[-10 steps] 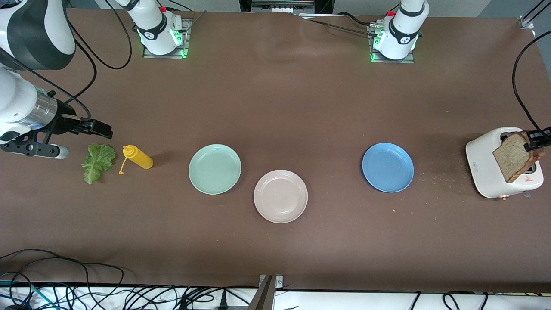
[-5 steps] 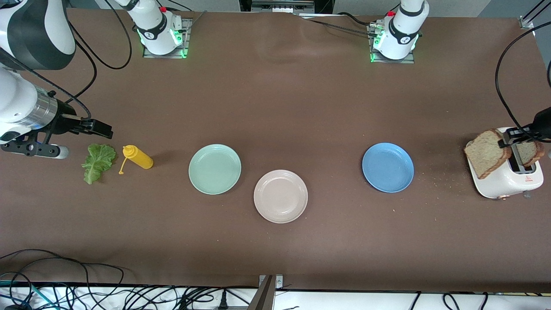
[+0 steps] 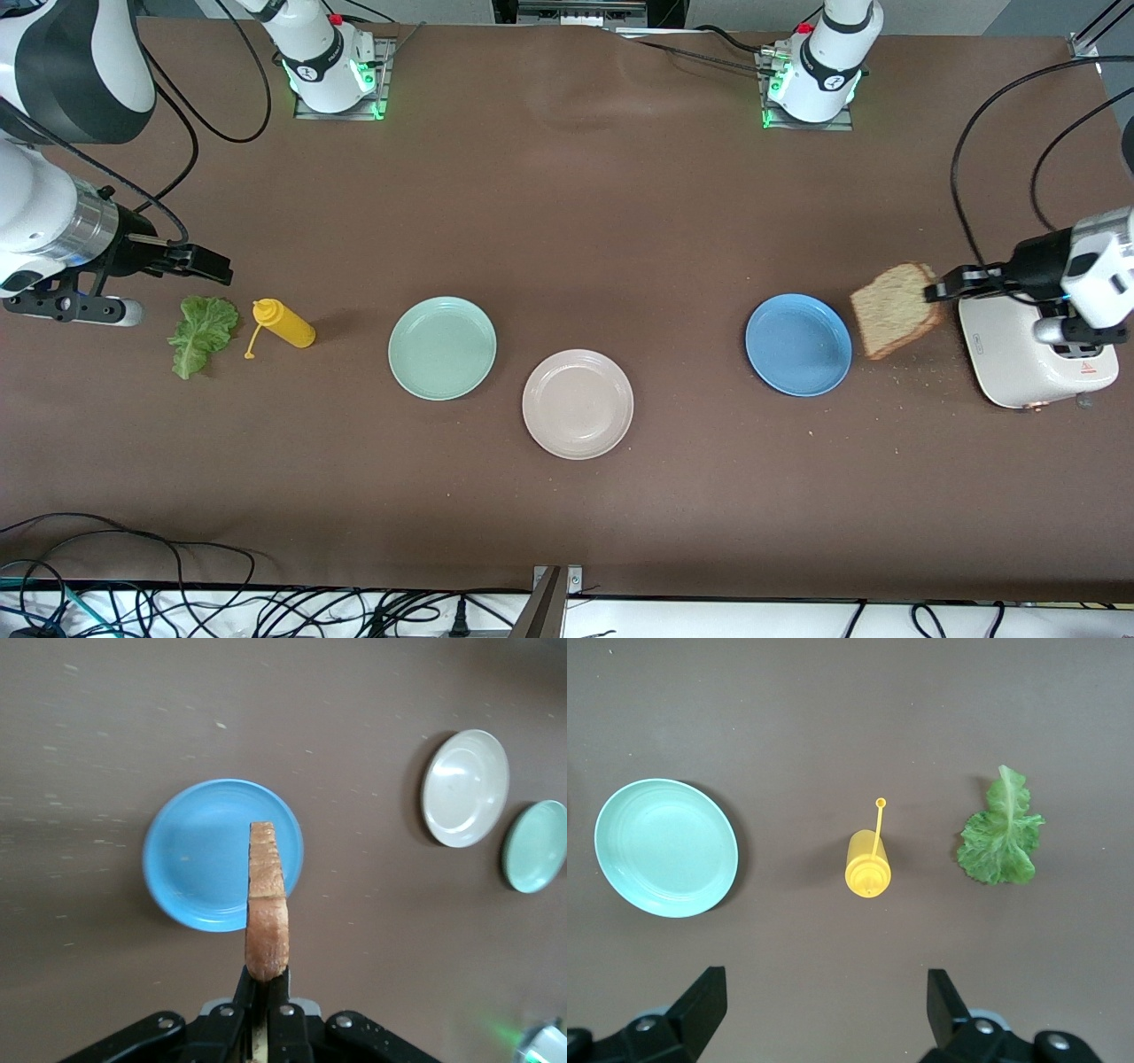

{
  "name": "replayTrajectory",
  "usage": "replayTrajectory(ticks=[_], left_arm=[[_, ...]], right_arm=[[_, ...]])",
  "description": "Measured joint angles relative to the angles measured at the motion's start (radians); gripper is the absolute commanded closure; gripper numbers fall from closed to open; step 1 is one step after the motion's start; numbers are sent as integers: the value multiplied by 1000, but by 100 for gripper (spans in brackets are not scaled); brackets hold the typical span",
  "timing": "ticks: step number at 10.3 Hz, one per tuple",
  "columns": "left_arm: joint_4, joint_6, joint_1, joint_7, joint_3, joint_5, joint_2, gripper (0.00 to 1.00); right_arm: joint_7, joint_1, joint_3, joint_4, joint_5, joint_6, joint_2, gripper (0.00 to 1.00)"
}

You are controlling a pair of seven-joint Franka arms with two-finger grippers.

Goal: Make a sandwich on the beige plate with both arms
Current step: 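Carry the bread slice with the left gripper toward the beige plate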

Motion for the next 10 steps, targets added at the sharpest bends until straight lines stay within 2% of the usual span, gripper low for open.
replayTrajectory(ticks=[2, 5, 8, 10], left_arm=[[40, 0, -4, 1, -77, -91, 90, 100], [174, 3, -43, -29, -172, -243, 275, 100], [310, 8, -103, -65, -176, -433, 446, 100], [338, 20, -114, -81, -176, -528, 502, 100]], right_arm=[[0, 0, 0, 0, 1, 0, 0, 0], [-1, 0, 0, -1, 3, 0, 1, 0], [-1, 0, 0, -1, 4, 0, 1, 0], [-1, 0, -1, -1, 4, 0, 1, 0]])
